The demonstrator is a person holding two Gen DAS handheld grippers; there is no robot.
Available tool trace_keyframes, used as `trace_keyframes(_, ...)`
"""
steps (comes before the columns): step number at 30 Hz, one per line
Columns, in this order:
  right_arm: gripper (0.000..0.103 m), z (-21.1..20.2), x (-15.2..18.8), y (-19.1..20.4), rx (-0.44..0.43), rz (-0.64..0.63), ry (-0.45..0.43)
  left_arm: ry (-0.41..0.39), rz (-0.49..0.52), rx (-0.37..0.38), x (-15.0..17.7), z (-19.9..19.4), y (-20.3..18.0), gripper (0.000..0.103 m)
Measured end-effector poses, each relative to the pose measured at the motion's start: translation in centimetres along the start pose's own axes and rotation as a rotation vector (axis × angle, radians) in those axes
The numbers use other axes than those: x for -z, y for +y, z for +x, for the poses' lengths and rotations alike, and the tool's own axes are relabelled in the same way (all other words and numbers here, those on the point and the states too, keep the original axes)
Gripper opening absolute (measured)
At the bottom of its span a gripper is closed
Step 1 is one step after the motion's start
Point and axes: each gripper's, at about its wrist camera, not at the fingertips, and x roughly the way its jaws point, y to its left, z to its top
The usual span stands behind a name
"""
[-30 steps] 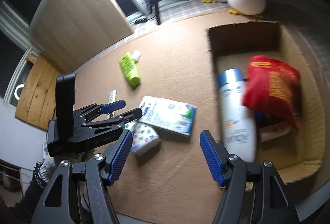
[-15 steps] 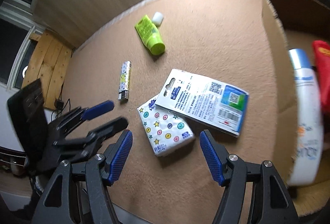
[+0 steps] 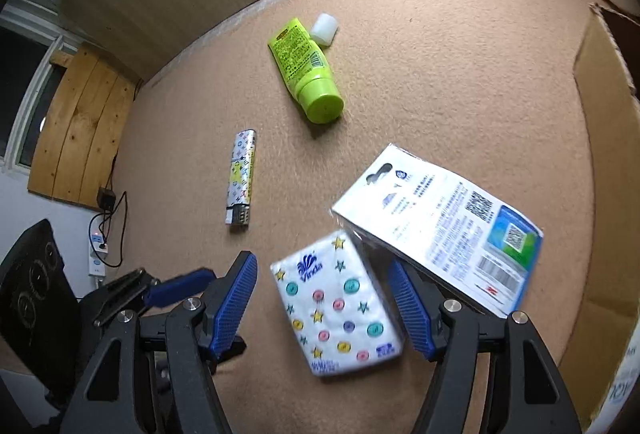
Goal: Organize objects
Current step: 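Close the right tool on the Vinda tissue pack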
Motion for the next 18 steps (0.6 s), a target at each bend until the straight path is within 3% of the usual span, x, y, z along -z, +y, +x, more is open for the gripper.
trace_keyframes(9, 0.064, -0.3, 1.1, -0.4, -0.022, 0.002, 0.026, 0.026, 0.023, 0.049, -0.2, 1.6, -2.2, 0.06)
trace_keyframes(18, 0.063, -0.1, 2.5, 0.2, -0.111, 0.014, 0.054, 0.037, 0.033, 0.046, -0.3, 2.1, -2.4, 0.06)
